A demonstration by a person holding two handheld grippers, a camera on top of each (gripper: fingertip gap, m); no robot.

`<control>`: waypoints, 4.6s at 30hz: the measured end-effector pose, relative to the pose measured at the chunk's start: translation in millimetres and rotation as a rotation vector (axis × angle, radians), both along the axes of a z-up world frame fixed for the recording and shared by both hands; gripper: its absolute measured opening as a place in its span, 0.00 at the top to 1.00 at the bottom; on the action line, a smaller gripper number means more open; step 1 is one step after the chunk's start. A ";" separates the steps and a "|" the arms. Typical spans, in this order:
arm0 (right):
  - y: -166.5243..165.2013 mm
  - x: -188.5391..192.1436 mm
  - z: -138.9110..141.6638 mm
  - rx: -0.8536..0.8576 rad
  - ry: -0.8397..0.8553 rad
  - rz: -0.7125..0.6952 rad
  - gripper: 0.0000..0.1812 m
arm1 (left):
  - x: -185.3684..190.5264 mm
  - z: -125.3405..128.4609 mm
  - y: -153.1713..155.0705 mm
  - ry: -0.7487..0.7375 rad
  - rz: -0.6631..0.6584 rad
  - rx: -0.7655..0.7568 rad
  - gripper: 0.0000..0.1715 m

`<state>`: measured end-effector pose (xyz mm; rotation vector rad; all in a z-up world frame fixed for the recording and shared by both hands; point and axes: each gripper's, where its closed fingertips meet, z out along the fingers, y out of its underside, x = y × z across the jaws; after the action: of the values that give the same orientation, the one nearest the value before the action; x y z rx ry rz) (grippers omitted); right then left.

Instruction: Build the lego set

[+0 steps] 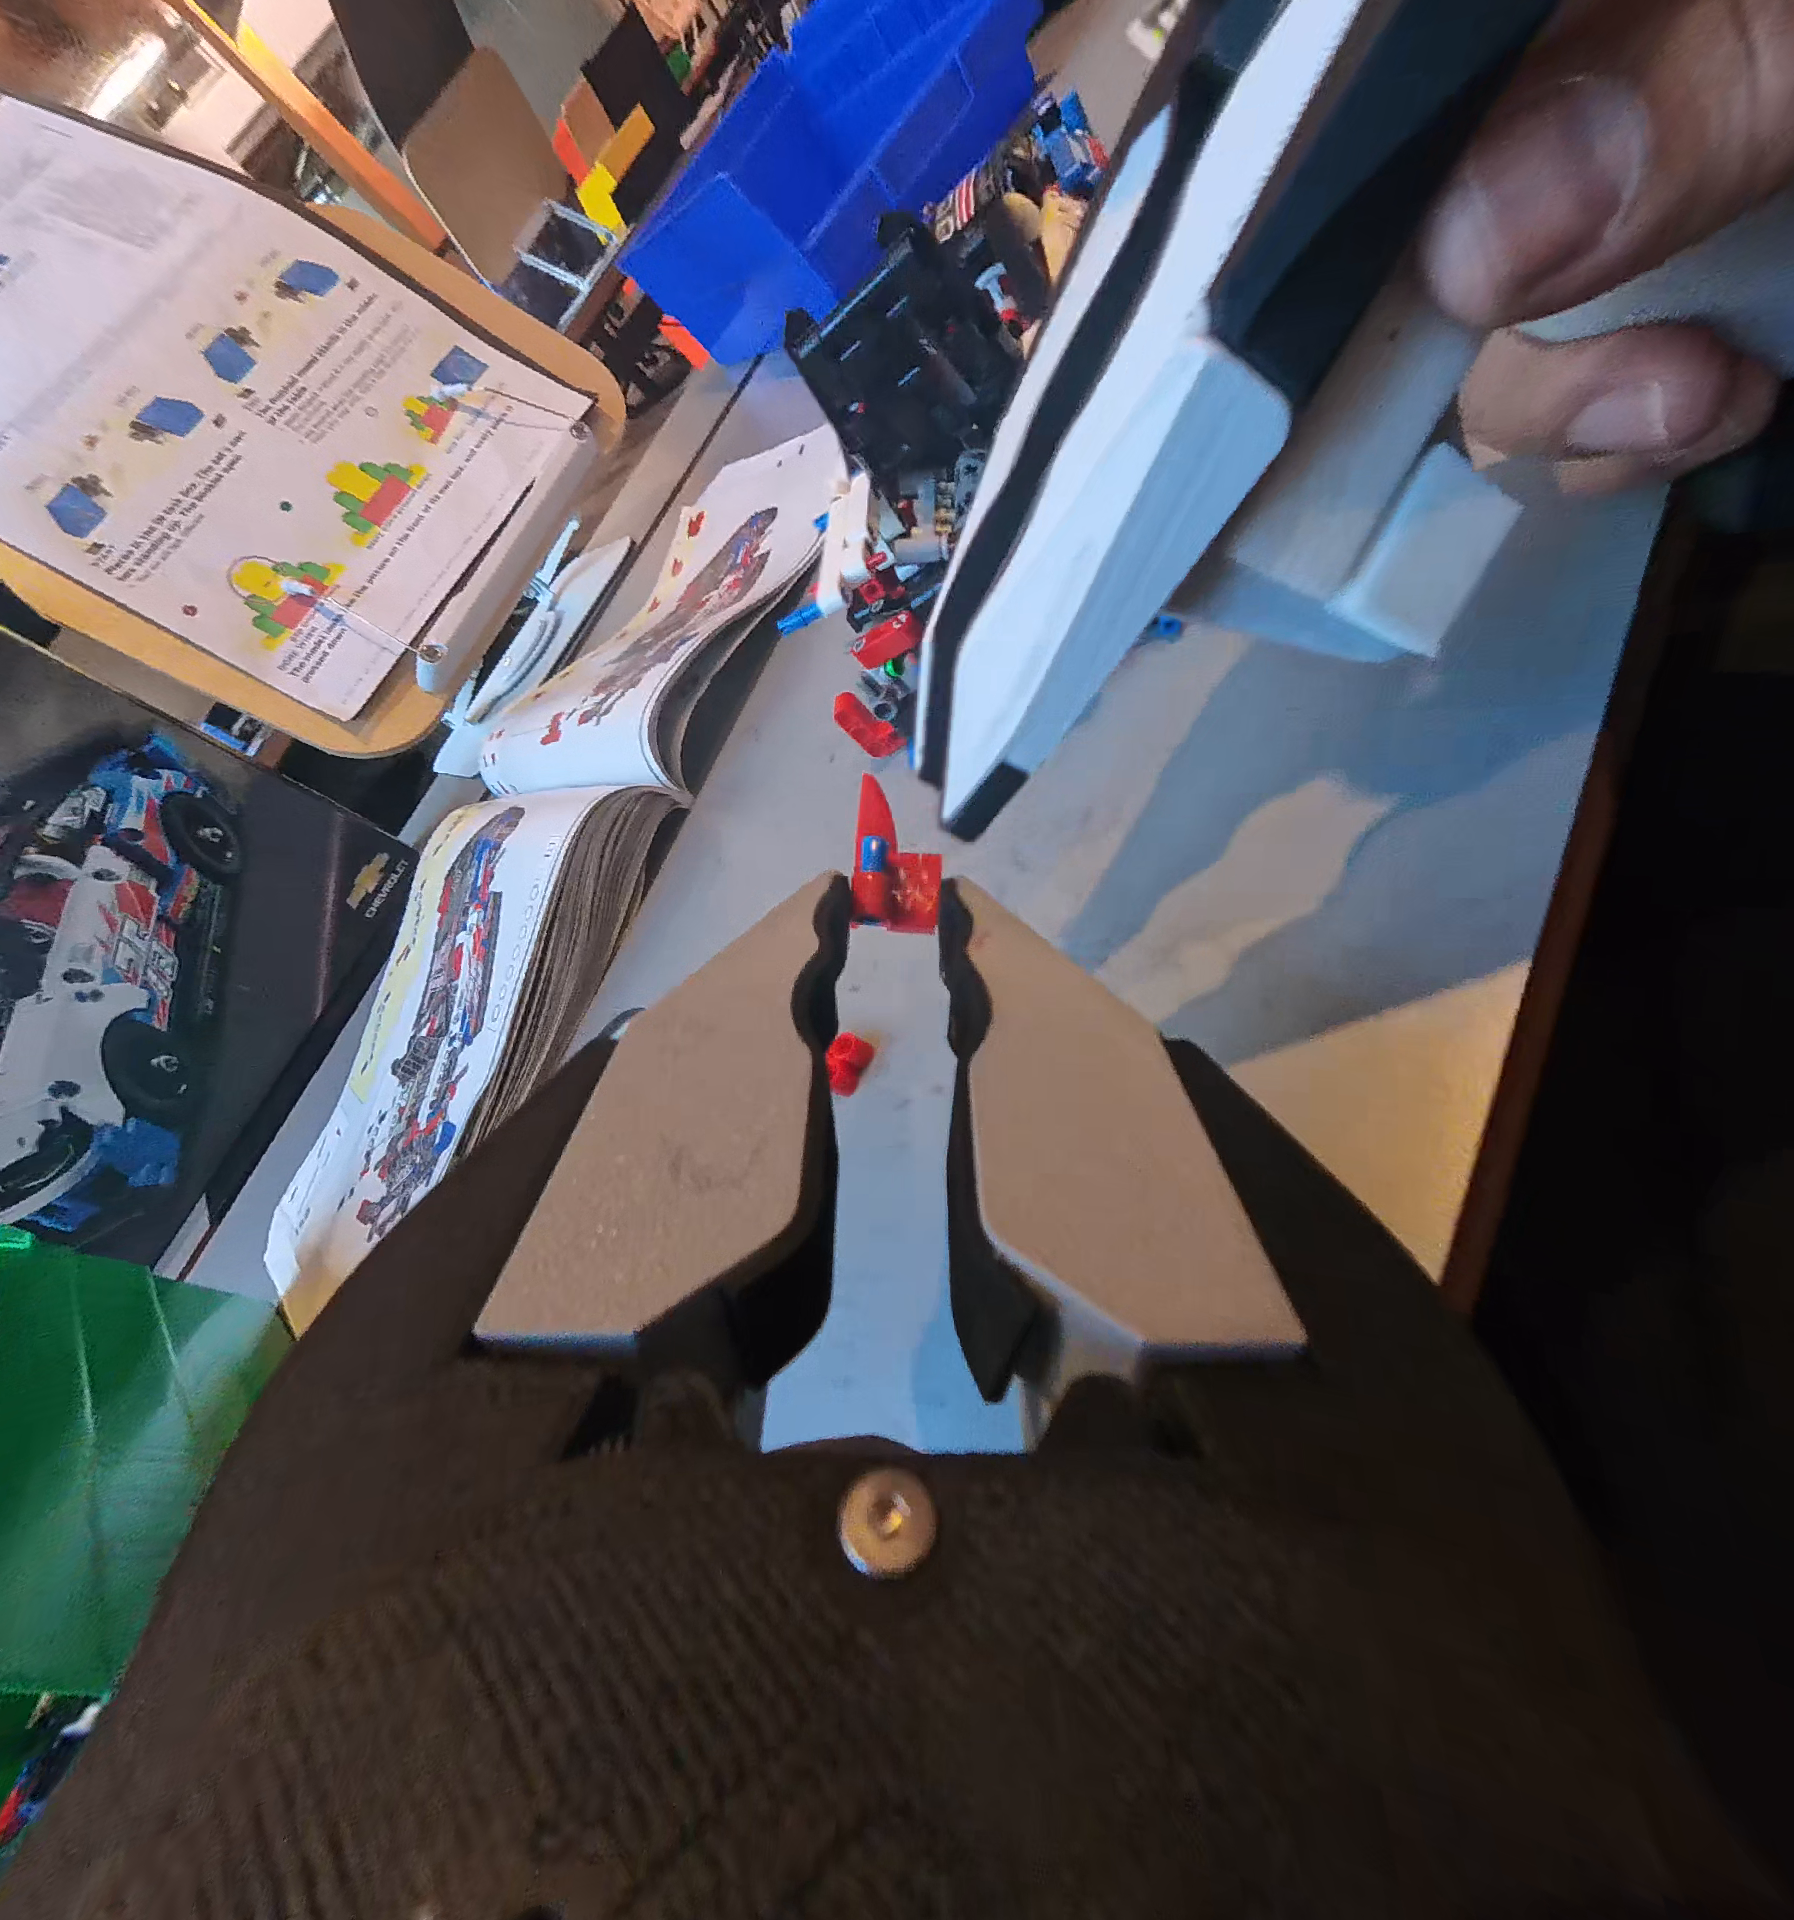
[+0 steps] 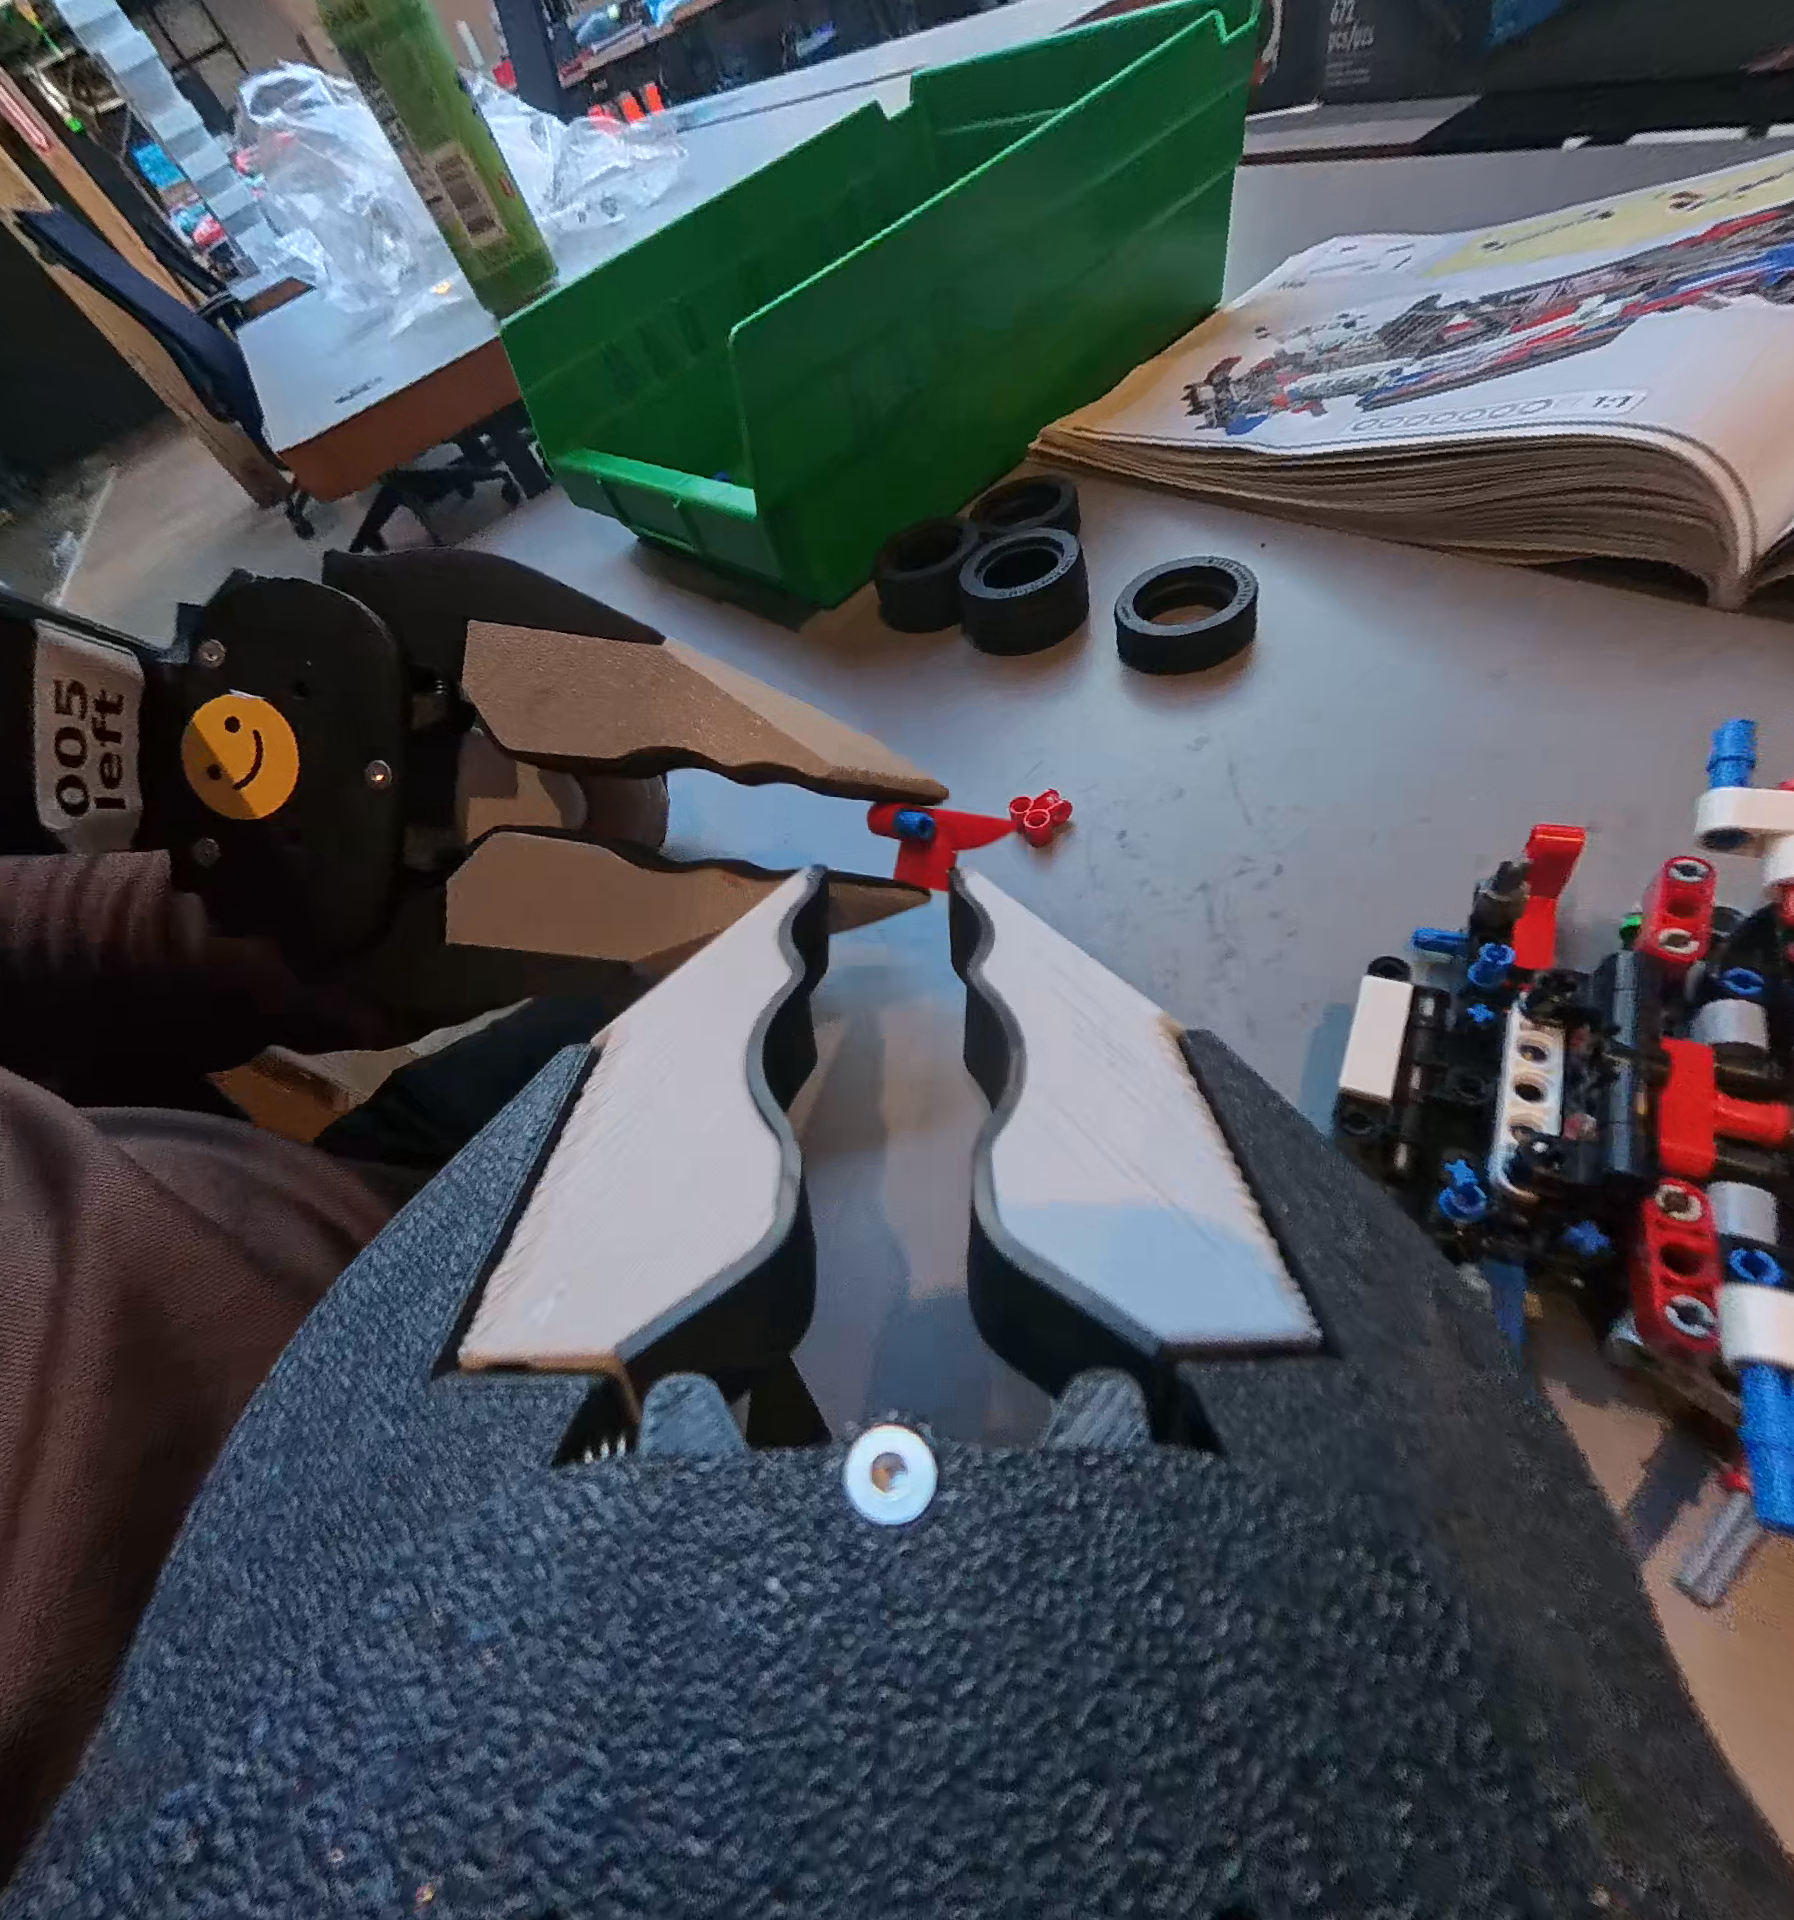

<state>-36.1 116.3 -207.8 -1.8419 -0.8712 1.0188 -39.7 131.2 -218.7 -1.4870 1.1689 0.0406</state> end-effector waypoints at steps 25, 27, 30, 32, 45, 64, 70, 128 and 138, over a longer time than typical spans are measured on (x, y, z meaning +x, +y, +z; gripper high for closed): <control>8.4 12.0 -13.9 -0.073 0.014 -0.014 0.88 | -2.2 -7.0 2.8 0.014 -0.013 -0.064 0.92; 8.3 11.8 -14.8 -0.071 0.009 -0.015 0.88 | -7.6 -11.1 5.0 0.007 0.006 -0.125 0.92; 8.8 12.6 -15.2 -0.070 0.006 -0.017 0.88 | -16.1 -14.4 2.9 -0.022 0.003 -0.211 0.92; 8.9 13.2 -16.1 -0.075 0.002 -0.016 0.88 | -25.0 -18.7 2.0 -0.019 0.012 -0.259 0.92; 2.6 5.0 -27.3 -0.060 -0.077 0.014 0.88 | -61.3 -44.2 -6.5 0.058 0.098 -0.426 0.92; -1.9 2.7 -33.3 -0.088 -0.099 0.040 0.88 | -68.0 -46.1 -6.1 -0.024 0.124 -0.548 0.92; -5.0 1.4 -35.2 -0.092 -0.109 0.056 0.88 | -65.6 -46.9 -9.4 -0.057 0.084 -0.613 0.92; 41.2 -44.8 -61.0 0.101 -0.530 0.106 0.96 | -71.1 -47.0 -12.5 0.001 -0.087 -0.607 0.92; -4.5 -46.1 -46.3 0.111 -0.465 0.252 0.96 | -68.1 -46.5 -14.7 0.054 -0.191 -0.563 0.92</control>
<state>-82.2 111.9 -254.1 -1.9378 -1.4360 0.6741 -107.8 116.5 -265.2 -1.8571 1.4345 -0.4115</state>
